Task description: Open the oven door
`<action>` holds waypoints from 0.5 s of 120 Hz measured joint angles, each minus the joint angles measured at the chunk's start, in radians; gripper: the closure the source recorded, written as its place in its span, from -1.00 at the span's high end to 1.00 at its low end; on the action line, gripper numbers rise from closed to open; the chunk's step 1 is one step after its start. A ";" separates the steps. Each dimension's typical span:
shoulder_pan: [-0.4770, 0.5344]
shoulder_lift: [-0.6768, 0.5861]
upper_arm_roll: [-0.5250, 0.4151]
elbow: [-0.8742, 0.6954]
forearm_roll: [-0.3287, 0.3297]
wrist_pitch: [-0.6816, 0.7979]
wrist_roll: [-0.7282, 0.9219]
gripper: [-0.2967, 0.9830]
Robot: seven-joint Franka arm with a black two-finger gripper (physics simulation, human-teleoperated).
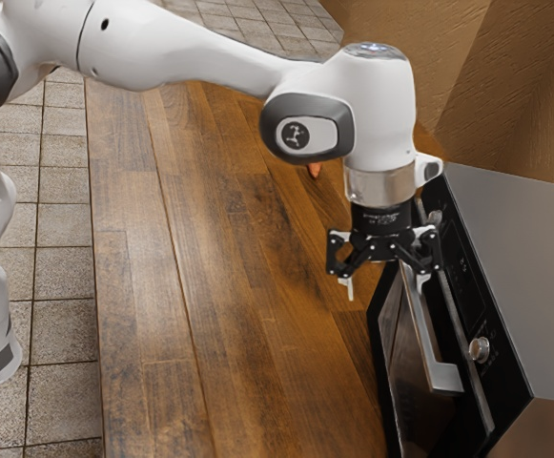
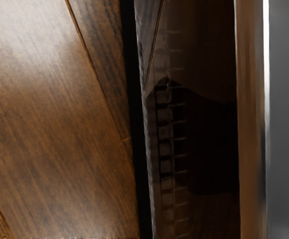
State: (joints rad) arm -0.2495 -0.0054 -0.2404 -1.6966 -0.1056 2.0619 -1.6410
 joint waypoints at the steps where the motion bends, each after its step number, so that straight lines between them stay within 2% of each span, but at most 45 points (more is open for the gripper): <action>1: 0.000 -0.002 0.000 -0.003 -0.001 0.000 0.000 0.53; 30: 0.062 -0.137 -0.002 -0.184 -0.041 0.036 0.007 0.53; 60: 0.070 -0.294 -0.010 -0.397 -0.086 0.111 0.009 0.52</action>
State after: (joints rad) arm -0.1792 -0.2992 -0.2502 -2.0936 -0.1915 2.1734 -1.6317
